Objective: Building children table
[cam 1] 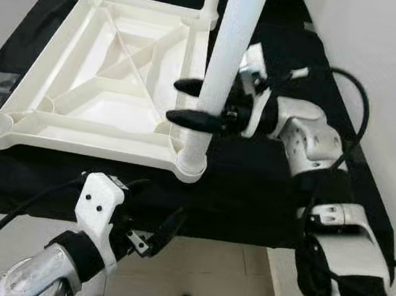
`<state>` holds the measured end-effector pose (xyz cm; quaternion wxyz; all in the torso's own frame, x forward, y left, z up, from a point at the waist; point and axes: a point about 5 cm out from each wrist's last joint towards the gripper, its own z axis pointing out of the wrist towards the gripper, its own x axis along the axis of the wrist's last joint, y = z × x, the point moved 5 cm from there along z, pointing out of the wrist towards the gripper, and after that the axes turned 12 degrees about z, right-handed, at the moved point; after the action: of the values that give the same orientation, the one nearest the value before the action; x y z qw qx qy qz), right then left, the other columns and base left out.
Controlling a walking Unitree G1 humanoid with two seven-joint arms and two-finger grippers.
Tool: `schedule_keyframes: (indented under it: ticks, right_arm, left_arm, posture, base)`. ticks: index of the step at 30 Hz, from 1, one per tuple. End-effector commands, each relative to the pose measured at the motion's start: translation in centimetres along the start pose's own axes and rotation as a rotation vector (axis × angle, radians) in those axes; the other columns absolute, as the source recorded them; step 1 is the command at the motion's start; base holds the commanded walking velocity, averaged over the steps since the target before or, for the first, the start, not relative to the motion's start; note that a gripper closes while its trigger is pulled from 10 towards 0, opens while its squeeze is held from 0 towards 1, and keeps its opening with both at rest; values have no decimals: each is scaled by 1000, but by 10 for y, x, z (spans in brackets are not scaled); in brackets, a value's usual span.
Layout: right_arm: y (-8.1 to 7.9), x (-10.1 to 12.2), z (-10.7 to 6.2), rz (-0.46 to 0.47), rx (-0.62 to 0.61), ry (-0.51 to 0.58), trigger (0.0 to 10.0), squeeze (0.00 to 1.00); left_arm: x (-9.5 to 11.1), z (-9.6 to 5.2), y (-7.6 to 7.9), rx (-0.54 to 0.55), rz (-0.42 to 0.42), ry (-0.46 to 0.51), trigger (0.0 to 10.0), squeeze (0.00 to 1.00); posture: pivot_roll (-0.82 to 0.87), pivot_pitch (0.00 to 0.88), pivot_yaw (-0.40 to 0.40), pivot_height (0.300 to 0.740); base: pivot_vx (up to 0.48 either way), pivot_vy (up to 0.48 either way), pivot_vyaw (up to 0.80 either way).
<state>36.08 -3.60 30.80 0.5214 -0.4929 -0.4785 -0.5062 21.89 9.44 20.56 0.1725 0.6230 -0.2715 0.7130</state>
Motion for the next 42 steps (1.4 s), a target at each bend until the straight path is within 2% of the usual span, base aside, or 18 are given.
schedule_keyframes:
  ticks: [1, 7, 14, 16, 17, 19, 20, 21, 22, 23, 25, 31, 32, 35, 38, 39, 41, 42]
  right_arm:
    - [-4, 2, -7, 11, 77, -2, 0, 0]
    - [-8, -2, -18, 24, 127, -49, 0, 0]
    - [-5, -10, -27, 20, 62, -36, 0, 0]
    - [10, -33, -25, 27, -211, 27, 0, 0]
    - [10, -33, -25, 27, -211, 27, 0, 0]
    - [26, -65, -26, 138, -603, 84, 0, 0]
    - [26, -65, -26, 138, -603, 84, 0, 0]
    - [33, -87, -39, 119, -873, 37, 0, 0]
    - [24, -103, -41, 83, -1029, 2, 0, 0]
    - [24, -103, -41, 83, -1029, 2, 0, 0]
    - [10, -107, -36, 34, -1168, 4, 0, 0]
    - [12, -97, -19, 5, -1121, 20, 0, 0]
    - [12, -95, -17, 0, -1113, 20, 10000, 0]
    - [10, -92, -16, -5, -1126, 20, 10000, 0]
    - [11, -73, -14, -24, -1073, 107, 10000, 0]
    - [10, -64, -10, -31, -1031, 141, 10000, 1000]
    - [8, -55, -6, -35, -979, 174, 10000, 1000]
    - [5, -43, 0, -39, -892, 211, 10000, 1000]
  left_arm:
    - [0, -3, 4, -12, -7, -14, 10000, 0]
    - [3, 0, 5, -20, -12, -1, 10000, 0]
    - [3, 4, 7, -27, -16, 9, 10000, 0]
    - [3, 9, 10, -40, -9, 15, 10000, 0]
    - [3, 9, 10, -40, -9, 15, 10000, 0]
    - [4, 11, 8, -43, -1, 20, 10000, 0]
    - [4, 11, 8, -43, -1, 20, 10000, 0]
    - [5, 11, 6, -41, -2, 24, 10000, 0]
    - [6, 13, 6, -45, -8, 33, 10000, 0]
    - [6, 13, 6, -45, -8, 33, 10000, 0]
    - [7, 15, 8, -58, -15, 41, 10000, 0]
    - [6, 17, 8, -63, -12, 40, 10000, 0]
    - [5, 16, 7, -59, -8, 37, 10000, 0]
    - [5, 16, 5, -54, -3, 33, 10000, 0]
    - [5, 15, 4, -48, -3, 32, 10000, 0]
    - [5, 15, 4, -46, -4, 32, 10000, 0]
    - [5, 15, 4, -46, -5, 32, 10000, 0]
    - [5, 14, 4, -44, -6, 32, 10000, 0]
  posture:
    - [224, 291, -133, 740]
    - [225, 281, -127, 740]
    - [178, 255, -144, 740]
    - [181, 238, -165, 740]
    - [181, 238, -165, 740]
    - [145, 232, -155, 740]
    - [145, 232, -155, 740]
    - [125, 225, -143, 740]
    - [117, 217, -130, 740]
    - [117, 217, -130, 740]
    - [115, 201, -117, 740]
    - [122, 192, -120, 740]
    - [125, 190, -121, 740]
    - [125, 190, -121, 740]
    - [129, 193, -122, 740]
    - [128, 195, -123, 740]
    - [128, 195, -123, 740]
    - [129, 197, -124, 740]
  base:
    - [0, 0, 0]
    - [0, 0, 0]
    - [0, 0, 0]
    - [0, 0, 0]
    - [0, 0, 0]
    - [0, 0, 0]
    - [0, 0, 0]
    - [0, 0, 0]
    - [0, 0, 0]
    - [0, 0, 0]
    - [0, 0, 0]
    - [0, 0, 0]
    - [0, 0, 0]
    - [0, 0, 0]
    - [0, 0, 0]
    - [0, 0, 0]
    - [0, 0, 0]
    - [0, 0, 0]
